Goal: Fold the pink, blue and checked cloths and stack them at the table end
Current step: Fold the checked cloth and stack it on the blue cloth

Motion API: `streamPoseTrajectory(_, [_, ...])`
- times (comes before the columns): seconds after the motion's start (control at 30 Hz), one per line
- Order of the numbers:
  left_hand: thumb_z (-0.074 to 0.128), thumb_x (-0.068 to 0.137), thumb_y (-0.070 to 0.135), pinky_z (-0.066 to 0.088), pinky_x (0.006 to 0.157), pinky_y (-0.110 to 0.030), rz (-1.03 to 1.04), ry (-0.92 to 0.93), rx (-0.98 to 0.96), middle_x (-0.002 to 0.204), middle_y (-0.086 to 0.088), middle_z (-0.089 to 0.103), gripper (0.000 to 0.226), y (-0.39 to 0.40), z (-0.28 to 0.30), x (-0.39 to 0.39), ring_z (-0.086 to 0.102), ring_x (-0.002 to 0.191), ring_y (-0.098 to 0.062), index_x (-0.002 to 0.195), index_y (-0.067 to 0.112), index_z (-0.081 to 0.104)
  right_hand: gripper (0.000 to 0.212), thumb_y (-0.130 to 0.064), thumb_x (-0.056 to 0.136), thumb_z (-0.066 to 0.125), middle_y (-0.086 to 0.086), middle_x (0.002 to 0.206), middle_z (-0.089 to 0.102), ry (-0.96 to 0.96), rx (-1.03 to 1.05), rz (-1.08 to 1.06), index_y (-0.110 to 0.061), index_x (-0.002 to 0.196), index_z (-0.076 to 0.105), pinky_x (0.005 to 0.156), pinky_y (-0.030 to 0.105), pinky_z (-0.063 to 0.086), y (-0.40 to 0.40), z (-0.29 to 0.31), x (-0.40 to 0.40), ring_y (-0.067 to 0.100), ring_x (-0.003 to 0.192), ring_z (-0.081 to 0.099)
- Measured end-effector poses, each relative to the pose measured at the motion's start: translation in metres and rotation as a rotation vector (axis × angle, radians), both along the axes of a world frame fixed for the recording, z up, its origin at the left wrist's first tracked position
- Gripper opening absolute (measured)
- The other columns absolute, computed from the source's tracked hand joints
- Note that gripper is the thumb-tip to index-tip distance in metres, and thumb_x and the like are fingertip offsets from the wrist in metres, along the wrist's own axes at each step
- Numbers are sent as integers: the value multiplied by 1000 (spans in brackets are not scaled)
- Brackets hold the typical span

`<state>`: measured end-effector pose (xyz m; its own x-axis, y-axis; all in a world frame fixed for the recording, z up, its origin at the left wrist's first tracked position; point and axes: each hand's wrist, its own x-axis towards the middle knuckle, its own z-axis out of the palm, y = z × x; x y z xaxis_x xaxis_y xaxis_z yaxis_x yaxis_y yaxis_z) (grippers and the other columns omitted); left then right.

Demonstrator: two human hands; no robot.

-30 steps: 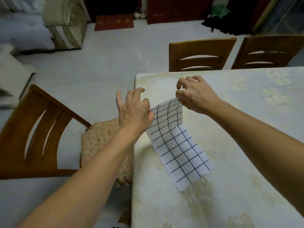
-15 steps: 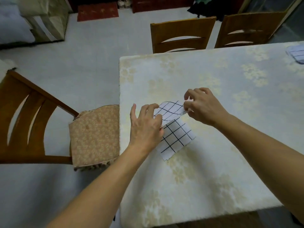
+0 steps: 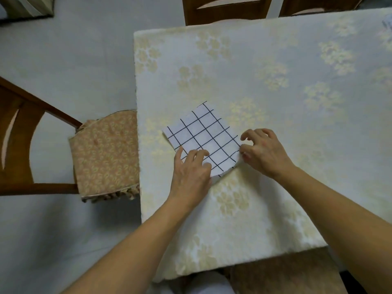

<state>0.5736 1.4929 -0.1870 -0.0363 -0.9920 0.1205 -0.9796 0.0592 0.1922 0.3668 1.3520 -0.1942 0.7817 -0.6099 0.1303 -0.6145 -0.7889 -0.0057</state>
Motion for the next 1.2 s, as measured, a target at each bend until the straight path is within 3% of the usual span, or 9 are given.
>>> streamPoseTrajectory(0.1, [67, 79, 32, 31, 108, -62, -24, -27, 55, 119, -5, 64, 20, 0, -4, -2, 57, 112, -27, 68, 16, 65, 10, -12, 71, 77, 10, 111, 64, 23, 71, 3, -17, 78, 71, 92, 48, 45, 0, 2, 1, 34, 94, 63])
streamPoseTrajectory(0.17, [75, 73, 40, 29, 109, -62, -39, -40, 91, 119, -2, 64, 25, 0, -4, -1, 57, 112, -24, 68, 17, 68, 12, -23, 76, 64, 10, 114, 62, 86, 116, 92, -17, 84, 70, 94, 48, 44, 0, 6, -1, 33, 96, 61])
streamPoseTrajectory(0.23, [65, 78, 53, 28, 109, -61, -29, -26, 75, 115, 1, 64, 36, -3, -1, 3, 58, 109, -21, 69, 19, 71, 29, -30, 76, 47, 9, 110, 62, 127, 135, 142, -16, 86, 70, 93, 47, 45, -1, 14, -1, 31, 91, 61])
streamPoseTrajectory(0.3, [55, 84, 52, 31, 108, -58, 9, 9, 7, 113, 1, 65, 40, -10, 2, 10, 59, 106, -20, 75, 18, 72, 31, -27, 76, 45, 9, 106, 63, 94, 120, 121, -13, 88, 70, 89, 44, 45, -8, 21, 4, 32, 87, 61])
streamPoseTrajectory(0.43, [41, 89, 43, 34, 111, -51, 101, 15, 17, 139, -12, 52, 50, -34, 1, 31, 49, 128, -28, 122, 10, 60, 36, -28, 88, 52, 13, 125, 61, 51, 113, 113, -11, 117, 64, 95, 44, 45, -27, 24, 37, 33, 112, 60])
streamPoseTrajectory(0.53, [31, 97, 48, 18, 121, -50, 173, -56, 173, 164, -16, 10, 73, -52, -9, 42, 11, 152, -29, 153, 2, 21, 60, -44, 101, 35, 10, 157, 38, 116, 177, 116, -9, 149, 40, 118, 42, 31, -38, 15, 75, 26, 146, 34])
streamPoseTrajectory(0.6, [20, 98, 52, 13, 123, -48, 207, -50, 207, 165, -14, -3, 78, -60, -17, 48, -1, 153, -27, 155, 1, 8, 67, -49, 104, 28, 7, 165, 19, 157, 205, 126, -9, 157, 24, 125, 40, 17, -44, 5, 99, 21, 153, 15])
streamPoseTrajectory(0.7, [12, 94, 57, 6, 124, -45, 241, 3, 244, 164, -12, -10, 82, -72, -31, 60, -9, 152, -24, 156, 3, 1, 71, -55, 104, 20, 5, 167, 7, 175, 224, 138, -10, 159, 13, 125, 37, 7, -54, -13, 127, 18, 154, 4])
streamPoseTrajectory(1.2, [11, 97, 62, 6, 123, -47, 270, 2, 292, 163, -14, -16, 85, -75, -53, 68, -13, 152, -23, 155, 3, -6, 82, -66, 100, 12, 6, 168, -8, 239, 243, 149, -12, 159, -3, 126, 44, 9, -69, -41, 138, 18, 154, -8])
